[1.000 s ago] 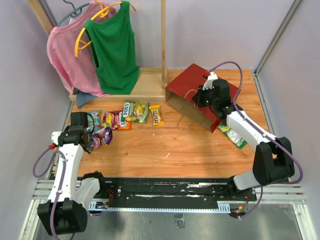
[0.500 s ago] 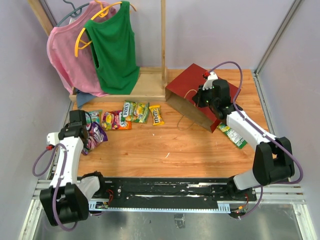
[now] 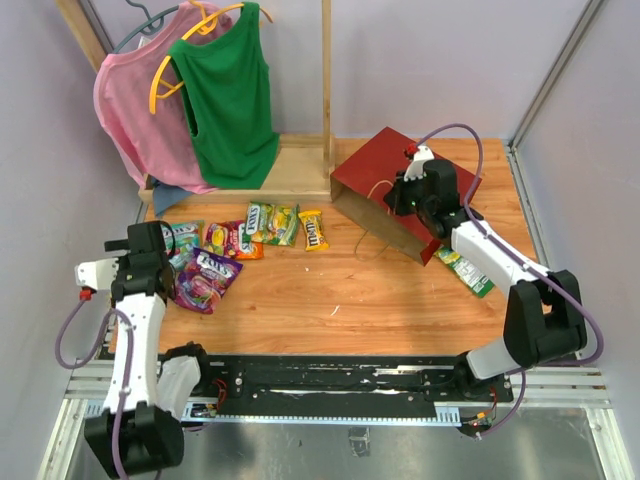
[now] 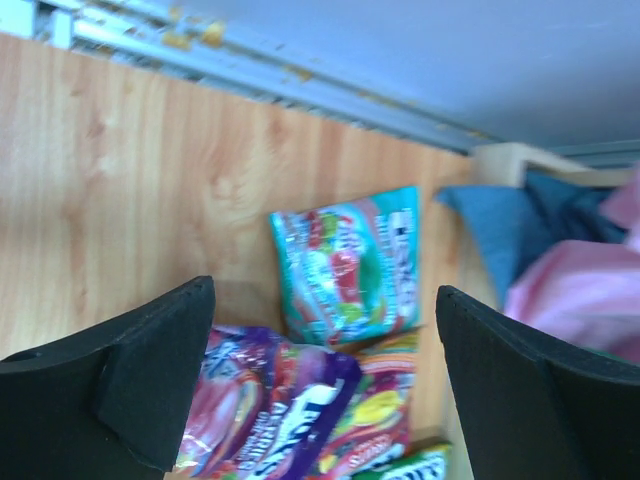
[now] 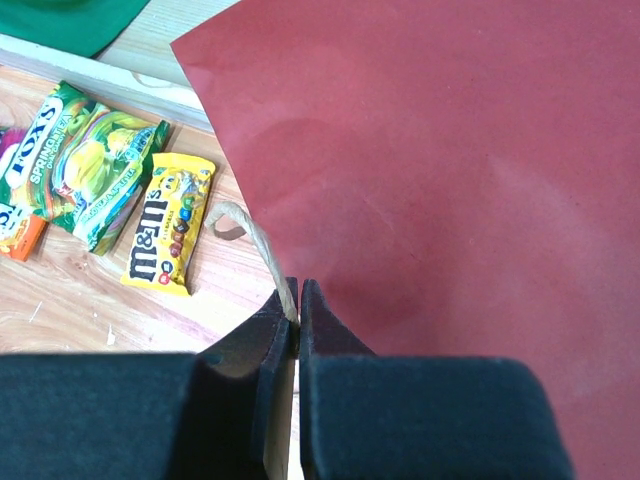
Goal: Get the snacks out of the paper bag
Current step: Place the snack at the center of the board.
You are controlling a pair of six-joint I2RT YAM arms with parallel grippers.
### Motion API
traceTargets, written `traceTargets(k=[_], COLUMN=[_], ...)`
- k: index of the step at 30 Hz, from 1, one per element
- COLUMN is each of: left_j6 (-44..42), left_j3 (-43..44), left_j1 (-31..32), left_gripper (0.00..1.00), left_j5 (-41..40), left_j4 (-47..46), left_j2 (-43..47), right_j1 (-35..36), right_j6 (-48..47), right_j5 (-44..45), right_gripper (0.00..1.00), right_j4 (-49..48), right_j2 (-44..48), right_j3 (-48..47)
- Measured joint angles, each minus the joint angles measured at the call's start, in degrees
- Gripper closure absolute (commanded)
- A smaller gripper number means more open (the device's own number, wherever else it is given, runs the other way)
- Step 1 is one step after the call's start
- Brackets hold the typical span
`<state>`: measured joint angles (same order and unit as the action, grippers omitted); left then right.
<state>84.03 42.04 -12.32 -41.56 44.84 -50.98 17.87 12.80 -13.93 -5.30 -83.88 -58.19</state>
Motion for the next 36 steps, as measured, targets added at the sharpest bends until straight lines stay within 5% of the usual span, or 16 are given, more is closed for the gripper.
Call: traceTargets(k=[4, 8, 13, 23, 30, 36], left_j6=[-8.6, -22.1, -32.7, -39.8, -37.6, -37.2], left_j3=[0.2, -6.0, -11.3, -20.9, -27.7, -27.9], left_j1=[0.0, -0.2, 3.6, 8.0, 9.4, 9.5], left_gripper=[0.00, 0.00, 0.00, 0.03, 0.05, 0.03], left_j5=[1.1, 17.9, 37.7, 56.7, 61.2, 55.7], left_j4=[-6.5, -23.2, -34.7, -48.1, -51.8, -52.0], left_j2=[7.6, 12.4, 8.4, 2.9, -0.5, 0.9], right_j1=[0.0, 0.0, 0.2, 0.2, 0.3, 0.9], right_j6=[0.0, 0.0, 0.0, 0.0, 0.0, -0.4], right_j5=[-0.1, -0.2, -0.2, 0.0, 0.1, 0.5], right_gripper=[0.98, 0.99, 0.98, 0.99, 0.99, 0.99], right_j4=[0.0, 0.0, 0.0, 0.0, 0.0, 0.2], right_j2=[-1.2, -2.5, -2.9, -2.9, -2.9, -2.9], right_j3=[0.0, 0.0, 0.0, 0.0, 0.0, 0.0])
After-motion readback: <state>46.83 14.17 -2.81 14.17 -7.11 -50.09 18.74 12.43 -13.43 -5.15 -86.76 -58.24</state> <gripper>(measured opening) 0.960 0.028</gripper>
